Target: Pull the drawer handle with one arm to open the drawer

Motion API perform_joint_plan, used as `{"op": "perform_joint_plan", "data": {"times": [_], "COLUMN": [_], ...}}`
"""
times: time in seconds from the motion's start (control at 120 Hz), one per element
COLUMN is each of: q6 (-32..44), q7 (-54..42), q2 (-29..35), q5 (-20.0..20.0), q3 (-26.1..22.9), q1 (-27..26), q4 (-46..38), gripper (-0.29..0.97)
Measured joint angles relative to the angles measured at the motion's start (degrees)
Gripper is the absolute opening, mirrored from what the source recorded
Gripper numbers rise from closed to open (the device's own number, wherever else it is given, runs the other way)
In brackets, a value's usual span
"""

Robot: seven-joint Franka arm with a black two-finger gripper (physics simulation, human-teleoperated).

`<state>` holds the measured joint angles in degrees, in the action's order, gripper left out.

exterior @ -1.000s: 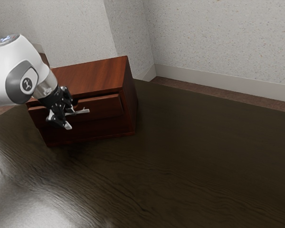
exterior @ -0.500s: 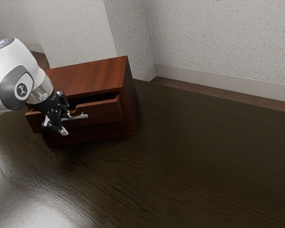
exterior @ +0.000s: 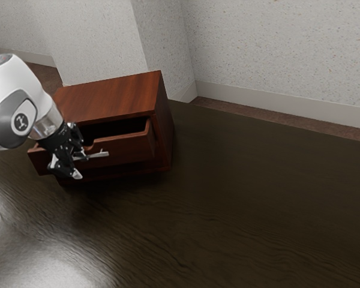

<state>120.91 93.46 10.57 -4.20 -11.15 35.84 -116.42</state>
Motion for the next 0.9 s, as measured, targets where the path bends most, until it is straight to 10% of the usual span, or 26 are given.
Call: {"op": "perform_joint_plan", "data": {"times": [0.9], "q6": [0.5], "q7": [0.2], "q2": [7.7], "q5": [-1.8], "q3": [-0.9], "q1": [0.0], "q4": [-7.7], "gripper": [0.31]}}
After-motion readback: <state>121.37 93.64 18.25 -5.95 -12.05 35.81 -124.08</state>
